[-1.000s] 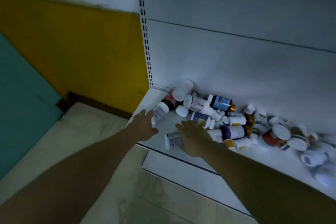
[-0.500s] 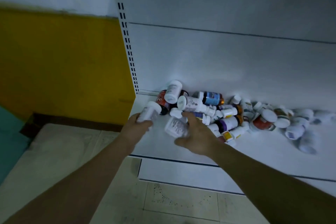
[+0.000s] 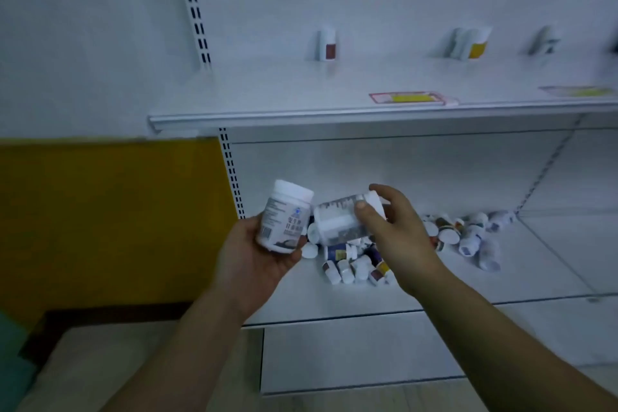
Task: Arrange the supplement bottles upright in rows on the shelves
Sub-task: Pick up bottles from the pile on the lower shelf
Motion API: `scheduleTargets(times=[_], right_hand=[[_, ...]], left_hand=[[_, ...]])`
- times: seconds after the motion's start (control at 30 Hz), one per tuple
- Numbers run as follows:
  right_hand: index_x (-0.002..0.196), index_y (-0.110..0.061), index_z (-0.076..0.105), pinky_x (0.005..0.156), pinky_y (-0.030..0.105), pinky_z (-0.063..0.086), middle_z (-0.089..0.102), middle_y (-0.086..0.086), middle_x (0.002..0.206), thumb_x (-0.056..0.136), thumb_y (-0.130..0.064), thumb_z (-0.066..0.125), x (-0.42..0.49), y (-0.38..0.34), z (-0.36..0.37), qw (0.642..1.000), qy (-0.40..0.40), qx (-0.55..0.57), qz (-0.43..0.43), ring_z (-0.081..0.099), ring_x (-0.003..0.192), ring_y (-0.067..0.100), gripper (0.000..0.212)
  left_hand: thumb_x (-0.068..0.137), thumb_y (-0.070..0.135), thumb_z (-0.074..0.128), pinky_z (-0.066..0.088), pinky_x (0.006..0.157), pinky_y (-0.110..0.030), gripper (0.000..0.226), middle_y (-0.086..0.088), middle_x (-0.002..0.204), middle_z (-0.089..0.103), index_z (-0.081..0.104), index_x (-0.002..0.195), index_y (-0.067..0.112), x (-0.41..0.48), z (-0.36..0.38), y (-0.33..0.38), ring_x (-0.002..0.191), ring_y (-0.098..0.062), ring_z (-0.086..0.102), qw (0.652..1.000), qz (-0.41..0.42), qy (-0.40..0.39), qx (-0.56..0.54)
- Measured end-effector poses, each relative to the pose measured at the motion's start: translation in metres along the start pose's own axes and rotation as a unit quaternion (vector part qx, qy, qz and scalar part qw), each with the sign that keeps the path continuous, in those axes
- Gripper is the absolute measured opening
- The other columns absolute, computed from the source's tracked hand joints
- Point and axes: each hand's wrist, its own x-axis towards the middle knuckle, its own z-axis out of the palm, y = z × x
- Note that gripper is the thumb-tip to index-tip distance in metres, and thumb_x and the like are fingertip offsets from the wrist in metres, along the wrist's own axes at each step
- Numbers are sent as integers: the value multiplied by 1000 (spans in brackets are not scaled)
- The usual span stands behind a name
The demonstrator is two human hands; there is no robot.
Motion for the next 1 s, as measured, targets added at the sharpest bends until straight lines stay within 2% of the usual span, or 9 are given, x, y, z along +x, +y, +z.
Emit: scheduleTargets(times=[0.07, 0.2, 0.37, 0.43, 0.53, 0.67, 0.77, 0.87, 1.0], right_hand=[[102, -54, 52, 61, 15, 52, 53, -22, 106, 86, -46, 58, -5, -20, -12, 1000, 5, 25, -18, 59, 95, 8, 19], [113, -53, 50, 71, 26, 55, 56, -13, 112, 83, -38, 66, -9, -61, -44, 995, 11, 91, -43, 61, 97, 10, 37], [111, -27, 59, 74, 30, 53, 63, 1, 111, 75, -28, 72, -4, -113, -102, 975, -6, 218, -47, 63, 98, 18, 39], [118, -21, 58, 74, 33, 56, 65, 2, 112, 69, -29, 69, -5, -133, -130, 964, -28, 260, -48, 64, 98, 20, 50], [122, -19, 56, 77, 41, 55, 61, 7, 106, 88, -24, 56, -8, -152, -173, 955, -40, 294, -13, 62, 91, 25, 34], [109, -11, 61, 71, 38, 56, 61, 11, 90, 92, -29, 44, -11, -163, -224, 915, -57, 400, 20, 63, 79, 25, 30], [112, -13, 58, 61, 35, 54, 64, 7, 83, 78, -41, 61, -13, -166, -252, 930, -80, 359, -13, 64, 68, 21, 44], [126, -27, 48, 57, 33, 54, 65, 4, 95, 63, -30, 70, -9, -166, -275, 957, -36, 277, -75, 68, 70, 17, 67], [123, -14, 50, 60, 38, 55, 66, 12, 98, 78, -20, 61, -8, -170, -305, 951, -40, 301, -54, 68, 75, 28, 47]], left_hand=[[82, 29, 52, 56, 57, -28, 33, -15, 91, 71, 66, 102, 7, -13, 20, 1, 73, -23, 69, 999, 14, -18, 25], [69, 27, 59, 56, 59, -30, 45, -13, 88, 72, 57, 110, 8, -31, 62, -3, 78, -24, 70, 995, 57, -41, 68], [92, 24, 44, 57, 63, -35, 33, -22, 109, 65, 53, 120, 10, -40, 136, -14, 80, -32, 69, 990, 86, -75, 83], [95, 23, 39, 57, 62, -38, 34, -25, 115, 61, 50, 125, 10, -41, 168, -21, 80, -37, 69, 990, 86, -91, 70], [92, 24, 39, 57, 59, -35, 35, -20, 102, 66, 55, 119, 8, -42, 215, -36, 78, -32, 68, 986, 91, -124, 69], [77, 20, 55, 56, 58, -33, 34, -14, 89, 68, 53, 110, 11, -35, 264, -65, 74, -27, 67, 975, 131, -154, 95], [89, 10, 48, 56, 61, -35, 22, -14, 96, 66, 53, 111, 13, -25, 290, -85, 79, -28, 67, 972, 142, -151, 110], [95, 12, 40, 57, 65, -38, 25, -10, 97, 70, 56, 113, 18, -14, 312, -95, 82, -25, 68, 970, 143, -164, 108], [96, 13, 33, 56, 69, -38, 33, -7, 97, 70, 59, 114, 21, 3, 332, -106, 83, -22, 65, 963, 124, -213, 113]])
